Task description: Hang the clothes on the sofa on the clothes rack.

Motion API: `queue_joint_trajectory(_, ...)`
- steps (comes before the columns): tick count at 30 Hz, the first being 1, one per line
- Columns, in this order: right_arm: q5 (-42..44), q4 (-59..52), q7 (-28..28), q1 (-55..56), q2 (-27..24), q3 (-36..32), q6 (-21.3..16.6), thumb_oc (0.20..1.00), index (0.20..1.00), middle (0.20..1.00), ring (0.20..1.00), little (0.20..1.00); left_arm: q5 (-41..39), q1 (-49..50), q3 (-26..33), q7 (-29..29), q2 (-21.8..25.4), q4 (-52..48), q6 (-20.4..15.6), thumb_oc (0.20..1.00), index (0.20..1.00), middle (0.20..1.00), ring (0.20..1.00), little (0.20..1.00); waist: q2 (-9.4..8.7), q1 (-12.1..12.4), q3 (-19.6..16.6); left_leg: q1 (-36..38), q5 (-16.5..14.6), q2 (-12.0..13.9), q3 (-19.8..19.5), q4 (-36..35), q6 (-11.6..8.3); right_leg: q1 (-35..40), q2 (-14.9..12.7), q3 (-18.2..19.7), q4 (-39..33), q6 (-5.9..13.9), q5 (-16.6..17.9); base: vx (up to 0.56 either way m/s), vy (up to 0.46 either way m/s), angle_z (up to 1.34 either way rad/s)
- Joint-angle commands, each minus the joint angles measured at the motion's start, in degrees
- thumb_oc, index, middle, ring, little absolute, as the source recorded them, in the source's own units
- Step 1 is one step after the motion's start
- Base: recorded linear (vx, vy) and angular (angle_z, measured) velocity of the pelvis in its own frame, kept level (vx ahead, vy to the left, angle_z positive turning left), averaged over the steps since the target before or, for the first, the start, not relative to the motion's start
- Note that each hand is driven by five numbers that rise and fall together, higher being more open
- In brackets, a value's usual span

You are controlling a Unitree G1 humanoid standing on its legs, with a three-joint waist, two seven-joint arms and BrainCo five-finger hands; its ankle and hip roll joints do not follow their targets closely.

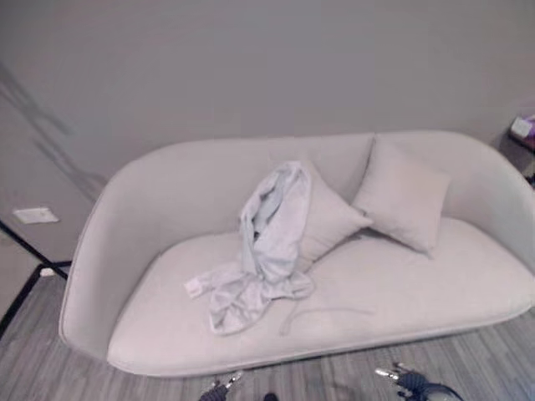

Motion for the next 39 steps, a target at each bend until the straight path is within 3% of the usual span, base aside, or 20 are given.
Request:
queue_joint_trajectory(1, -0.93, -3.54, -0.48, -1.90, -0.78, -0.27, -1.77, 1.000, 1.000, 1.000, 1.000, 1.000, 3.45, -0.29, 0.86, 0.28, 1.20, 0.13, -0.29, 1.000, 1.000, 1.000, 1.000, 1.000, -1.96, -0.45, 1.77, -2.31, -1.33, -1.20, 0.47, 0.39, -3.94, -0.94, -11.05, 0.22, -1.53, 1.97, 21.22, 0.21, 0.249, 0.10)
queue_joint_trajectory(2, -1.35, -5.50, -0.64, -0.85, -0.91, -0.53, -2.06, 1.000, 1.000, 1.000, 1.000, 1.000, 4.62, 0.01, 0.78, 0.32, 1.76, 0.19, -0.14, 1.000, 1.000, 1.000, 1.000, 1.000, -2.20, -1.10, 2.28, 0.01, -3.84, -1.98, 0.66, 0.39, -3.83, -2.71, -12.78, -2.24, 1.57, 2.14, 20.64, 0.22, 0.206, 0.08)
queue_joint_trajectory(4, -1.48, -6.55, -0.72, -0.28, -0.99, -0.69, -2.06, 1.000, 1.000, 1.000, 1.000, 1.000, 4.84, 0.02, 0.86, 0.30, 1.92, 0.24, -0.22, 1.000, 1.000, 1.000, 1.000, 1.000, -1.91, -1.38, 2.43, 0.21, -3.84, -1.72, 0.87, 0.39, -3.54, -3.77, -12.71, -3.93, 0.93, 1.27, 20.30, 0.12, 0.092, 0.01)
queue_joint_trajectory(6, -1.92, -7.88, -1.31, 1.24, -2.19, -2.13, -2.26, 1.000, 1.000, 1.000, 1.000, 1.000, 5.33, -0.09, 0.87, 0.25, 2.34, 0.71, -0.52, 1.000, 1.000, 1.000, 1.000, 1.000, -1.30, -2.69, 3.26, 1.26, -5.19, -0.94, -0.03, 0.39, -4.29, -6.75, -11.35, -6.79, -3.98, -0.01, 15.80, 0.12, -0.006, 0.02)
queue_joint_trajectory(7, -2.30, -8.41, -1.75, 1.41, -2.63, -2.56, -2.32, 1.000, 1.000, 1.000, 1.000, 1.000, 5.64, -0.16, 0.77, 0.37, 2.47, 0.78, -0.48, 1.000, 1.000, 1.000, 1.000, 1.000, -1.17, -3.00, 3.81, 1.55, -5.45, -0.83, -0.33, 0.39, -4.40, -7.69, -10.95, -6.82, -6.32, 0.07, 15.64, 0.12, -0.083, 0.14)
queue_joint_trajectory(8, -6.21, -12.15, -4.31, 2.03, -3.79, -3.55, -2.56, 1.000, 1.000, 1.000, 1.000, 1.000, 6.61, -0.12, 0.93, 1.13, 2.39, 0.59, -0.44, 1.000, 1.000, 1.000, 1.000, 1.000, -1.28, -3.67, 5.00, 2.68, -6.27, -0.78, -1.01, 0.39, -4.58, -8.27, -10.25, -6.08, -13.47, 0.81, 16.94, 0.09, -0.065, 0.17)
queue_joint_trajectory(9, -6.21, -12.15, -4.31, 2.03, -3.79, -3.55, -2.55, 1.000, 1.000, 1.000, 1.000, 1.000, 6.61, -0.12, 0.93, 1.13, 2.39, 0.59, -0.44, 1.000, 1.000, 1.000, 1.000, 1.000, -1.27, -3.68, 5.01, 2.69, -6.27, -0.78, -1.02, 0.39, -4.58, -8.25, -10.25, -6.08, -13.48, 0.81, 16.94, 0.14, -0.095, 0.29)
queue_joint_trajectory(11, -18.80, -20.36, -10.31, 3.36, -6.93, -4.48, -2.37, 1.000, 1.000, 1.000, 1.000, 1.000, 8.14, -0.20, 1.20, 3.06, 1.77, -0.72, -0.99, 1.000, 1.000, 1.000, 1.000, 1.000, -1.75, -4.41, 6.23, 4.11, -7.51, -1.08, -1.86, 0.39, -4.70, -9.55, -9.68, -3.14, -19.51, 2.63, 20.13, 0.13, -0.063, 0.17)
queue_joint_trajectory(16, -37.37, -31.66, -14.91, 1.06, -13.33, -3.43, -1.59, 1.000, 1.000, 1.000, 1.000, 1.000, 9.88, -0.01, 2.05, 3.91, 1.04, -1.01, -1.24, 1.000, 1.000, 1.000, 1.000, 1.000, -2.53, -4.36, 7.07, 6.23, -9.18, -1.96, -4.17, 0.39, -4.81, -11.51, -9.41, 2.69, -23.26, 4.21, 24.10, 0.14, -0.043, 0.41)
queue_joint_trajectory(19, -50.25, -32.86, -17.68, -1.60, -16.85, 1.52, -2.52, 1.000, 1.000, 1.000, 1.000, 1.000, 11.55, 0.90, 2.23, 4.79, 0.74, -1.42, -2.29, 1.000, 1.000, 1.000, 1.000, 1.000, -3.46, -3.06, 6.47, 7.32, -10.08, -2.82, -5.57, 0.39, -4.95, -8.65, -10.13, 2.15, -25.97, 4.34, 24.25, 0.13, -0.053, 0.30)
queue_joint_trajectory(22, -58.29, -32.96, -21.89, -6.29, -18.02, 6.69, -3.10, 1.000, 1.000, 1.000, 1.000, 1.000, 11.06, 1.50, 1.93, 6.33, 0.26, -1.75, -3.50, 1.000, 1.000, 1.000, 1.000, 1.000, -3.24, -1.52, 6.02, 7.14, -9.87, -2.11, -6.54, 0.39, -5.24, -8.04, -9.59, 0.90, -26.39, 4.21, 24.35, 0.10, -0.091, 0.37)
queue_joint_trajectory(27, -61.71, -28.16, -25.93, -17.25, -15.47, 15.90, -2.89, 1.000, 1.000, 1.000, 1.000, 1.000, 9.38, 0.50, -1.29, 8.66, -0.62, -2.64, -4.66, 1.000, 1.000, 1.000, 1.000, 1.000, -2.29, 0.74, 7.50, 3.60, -8.47, -0.83, -8.87, 0.39, -5.72, -8.38, -8.84, -1.83, -28.28, 3.68, 23.85, -0.01, -0.066, 0.25)
queue_joint_trajectory(34, -59.72, -20.10, -29.36, -31.17, -11.17, 23.29, -2.12, 1.000, 1.000, 1.000, 1.000, 1.000, 4.64, -3.66, -4.42, 10.64, -0.38, -3.51, -6.31, 1.000, 1.000, 1.000, 1.000, 1.000, -1.23, 3.15, 11.49, -3.46, -5.56, -0.50, -10.17, 0.65, -6.22, -13.53, -8.80, -2.51, -28.47, 3.40, 24.68, -0.13, -0.017, 0.19)
queue_joint_trajectory(35, -60.62, -14.89, -30.19, -36.82, -9.85, 27.02, -1.28, 1.000, 1.000, 1.000, 1.000, 1.000, 3.60, -5.20, -5.70, 11.41, -0.03, -3.50, -6.69, 1.000, 1.000, 1.000, 1.000, 1.000, -0.85, 4.51, 13.09, -6.19, -4.80, -0.67, -10.65, 1.23, -6.22, -15.24, -9.04, -2.54, -28.47, 3.28, 25.19, -0.12, 0.001, 0.19)
queue_joint_trajectory(39, -61.95, -7.59, -32.59, -42.54, -7.99, 30.11, 0.58, 1.000, 1.000, 1.000, 1.000, 1.000, 2.17, -7.13, -7.24, 12.08, 0.39, -3.12, -7.20, 1.000, 1.000, 1.000, 1.000, 1.000, -0.22, 5.56, 14.50, -10.47, -4.31, -1.07, -11.29, 2.99, -6.31, -17.88, -9.67, -2.83, -28.47, 3.30, 25.98, -0.09, 0.017, 0.22)
